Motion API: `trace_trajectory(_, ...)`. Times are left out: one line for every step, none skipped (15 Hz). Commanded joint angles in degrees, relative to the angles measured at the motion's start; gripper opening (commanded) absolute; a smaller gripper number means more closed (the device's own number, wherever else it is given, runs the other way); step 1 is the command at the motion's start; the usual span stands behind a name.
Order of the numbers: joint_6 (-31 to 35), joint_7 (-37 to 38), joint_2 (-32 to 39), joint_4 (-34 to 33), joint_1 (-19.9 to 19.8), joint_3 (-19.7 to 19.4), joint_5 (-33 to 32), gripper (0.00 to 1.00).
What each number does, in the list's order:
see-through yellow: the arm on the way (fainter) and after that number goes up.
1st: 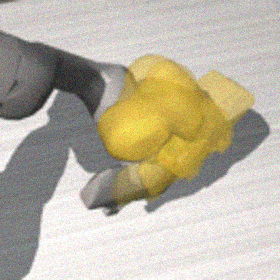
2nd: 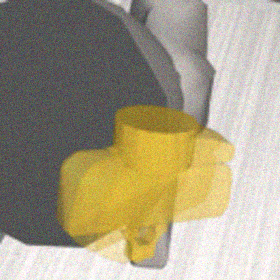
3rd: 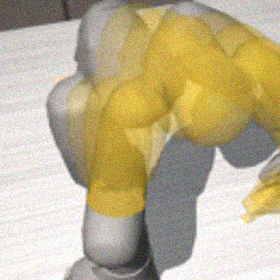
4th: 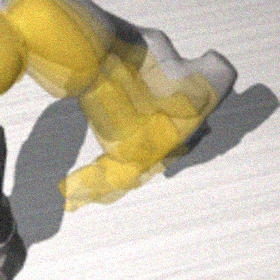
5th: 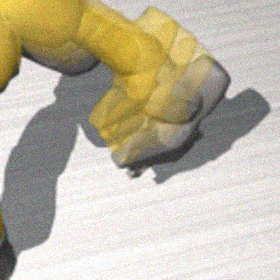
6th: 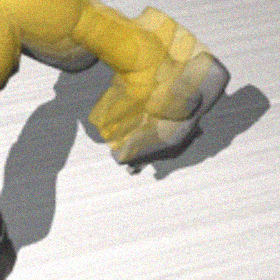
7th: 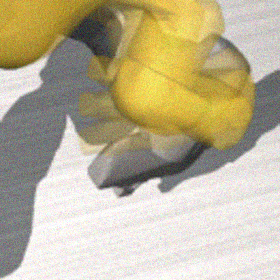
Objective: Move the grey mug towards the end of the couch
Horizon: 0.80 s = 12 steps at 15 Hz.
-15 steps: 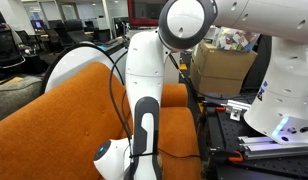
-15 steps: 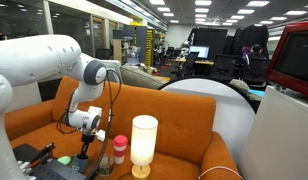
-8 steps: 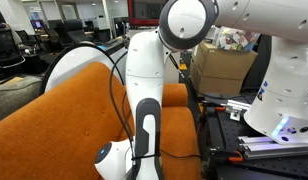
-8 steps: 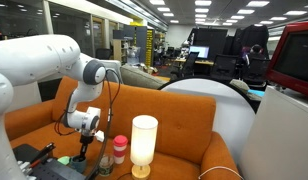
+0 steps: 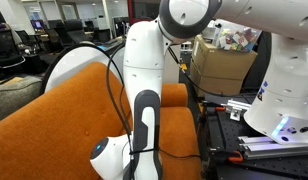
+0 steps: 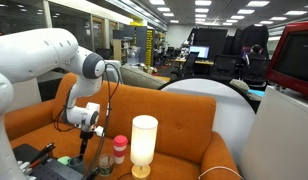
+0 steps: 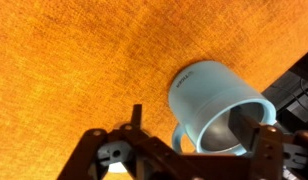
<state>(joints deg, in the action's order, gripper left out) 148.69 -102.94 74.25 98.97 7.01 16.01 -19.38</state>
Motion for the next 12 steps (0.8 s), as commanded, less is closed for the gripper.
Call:
trace_trajectory(1.55,-0.14,-4.77,4.42,0.23,0.06,-0.55,1.0)
trace_trajectory(1.59,-0.04,-5.67,4.89,0.35,0.15,-0.47,1.0)
trace_trajectory(1.27,0.12,-6.68,5.38,0.44,0.37,-0.23,1.0)
trace_trajectory(0.66,0.21,-7.71,5.95,0.39,0.82,0.09,1.0)
trace_trajectory(-0.02,0.44,-8.59,6.27,0.35,1.25,0.53,1.0)
trace_trajectory(-0.2,-0.1,-6.01,3.39,0.69,0.94,0.57,1.0)
trace_trajectory(-0.28,0.03,-6.79,3.94,0.72,1.19,0.63,1.0)
trace_trajectory(-0.28,0.07,-7.26,4.35,0.73,1.26,0.64,1.0)
trace_trajectory(-0.28,0.08,-7.43,4.66,0.71,1.25,0.63,1.0)
trace_trajectory(-0.28,0.08,-7.43,4.8,0.7,1.22,0.62,1.0)
trace_trajectory(-0.28,0.09,-7.43,4.87,0.69,1.21,0.62,1.0)
trace_trajectory(-0.28,0.09,-7.43,4.88,0.69,1.21,0.62,1.0)
